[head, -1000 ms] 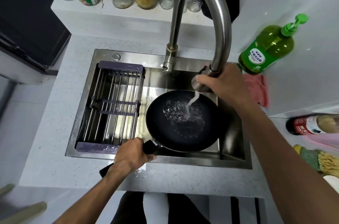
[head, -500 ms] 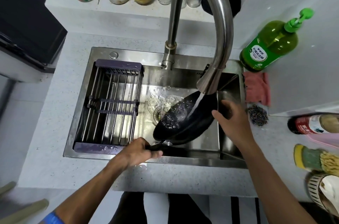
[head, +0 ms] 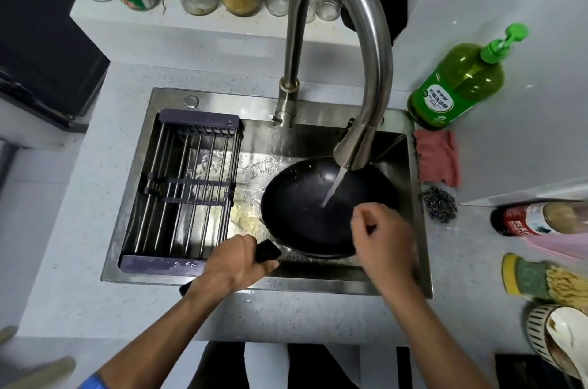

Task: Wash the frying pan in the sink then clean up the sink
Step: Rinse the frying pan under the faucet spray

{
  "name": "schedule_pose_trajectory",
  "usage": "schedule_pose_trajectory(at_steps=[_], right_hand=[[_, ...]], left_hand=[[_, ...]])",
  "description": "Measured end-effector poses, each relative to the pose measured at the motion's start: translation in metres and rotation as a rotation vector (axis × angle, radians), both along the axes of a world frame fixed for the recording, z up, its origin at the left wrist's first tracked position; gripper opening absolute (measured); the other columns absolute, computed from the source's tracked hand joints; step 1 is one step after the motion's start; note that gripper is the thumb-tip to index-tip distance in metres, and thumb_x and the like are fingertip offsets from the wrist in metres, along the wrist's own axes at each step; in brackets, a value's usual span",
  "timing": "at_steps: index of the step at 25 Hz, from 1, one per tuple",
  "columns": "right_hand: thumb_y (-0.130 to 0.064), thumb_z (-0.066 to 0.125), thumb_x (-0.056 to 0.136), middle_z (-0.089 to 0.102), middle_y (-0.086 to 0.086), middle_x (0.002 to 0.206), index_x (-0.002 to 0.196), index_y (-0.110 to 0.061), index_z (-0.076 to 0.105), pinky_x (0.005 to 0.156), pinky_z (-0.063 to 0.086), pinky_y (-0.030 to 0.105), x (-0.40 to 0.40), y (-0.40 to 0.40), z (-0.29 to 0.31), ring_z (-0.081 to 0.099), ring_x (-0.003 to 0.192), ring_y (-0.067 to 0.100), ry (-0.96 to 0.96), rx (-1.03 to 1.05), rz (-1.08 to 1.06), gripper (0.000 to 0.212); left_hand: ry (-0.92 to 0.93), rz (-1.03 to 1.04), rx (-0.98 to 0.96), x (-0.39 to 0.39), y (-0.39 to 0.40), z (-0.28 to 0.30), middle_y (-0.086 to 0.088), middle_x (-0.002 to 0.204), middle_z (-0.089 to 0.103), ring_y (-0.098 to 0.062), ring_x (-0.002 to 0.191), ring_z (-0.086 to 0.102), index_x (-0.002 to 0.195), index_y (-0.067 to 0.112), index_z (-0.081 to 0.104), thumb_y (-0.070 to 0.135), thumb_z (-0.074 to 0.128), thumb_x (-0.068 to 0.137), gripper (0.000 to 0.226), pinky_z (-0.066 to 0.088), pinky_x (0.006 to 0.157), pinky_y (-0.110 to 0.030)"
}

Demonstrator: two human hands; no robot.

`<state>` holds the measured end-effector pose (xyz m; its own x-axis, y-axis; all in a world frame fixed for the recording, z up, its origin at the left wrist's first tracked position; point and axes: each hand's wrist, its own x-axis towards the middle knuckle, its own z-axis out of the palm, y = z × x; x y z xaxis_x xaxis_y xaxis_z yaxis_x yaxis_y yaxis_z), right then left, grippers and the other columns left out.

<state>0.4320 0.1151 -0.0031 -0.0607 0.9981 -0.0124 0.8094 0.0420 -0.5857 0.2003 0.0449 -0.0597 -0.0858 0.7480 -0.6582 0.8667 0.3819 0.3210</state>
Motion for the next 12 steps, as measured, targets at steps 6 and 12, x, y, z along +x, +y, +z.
schedule_pose_trajectory(at_steps=[6,12], right_hand=[[-0.020,0.057,0.094,0.069,-0.003,0.124,0.128,-0.020,0.065,0.097,0.050,0.035,-0.125,0.046,-0.009,0.064,0.109,0.017,0.267,-0.451,0.301,0.035],[-0.016,0.051,0.098,0.037,0.003,0.157,0.151,-0.016,0.037,0.117,0.032,0.039,-0.181,0.103,-0.025,0.039,0.141,0.024,0.210,-0.465,0.268,0.055]], left_hand=[[0.281,-0.175,0.126,-0.017,0.004,0.001,-0.005,0.097,0.070,-0.024,0.087,0.067,0.102,0.016,0.062,0.060,0.062,0.082,0.048,0.052,0.074,-0.032],[0.273,-0.145,0.142,-0.043,-0.003,-0.002,-0.005,0.099,0.070,-0.025,0.092,0.067,0.102,0.018,0.061,0.064,0.056,0.083,0.050,0.049,0.075,-0.032]])
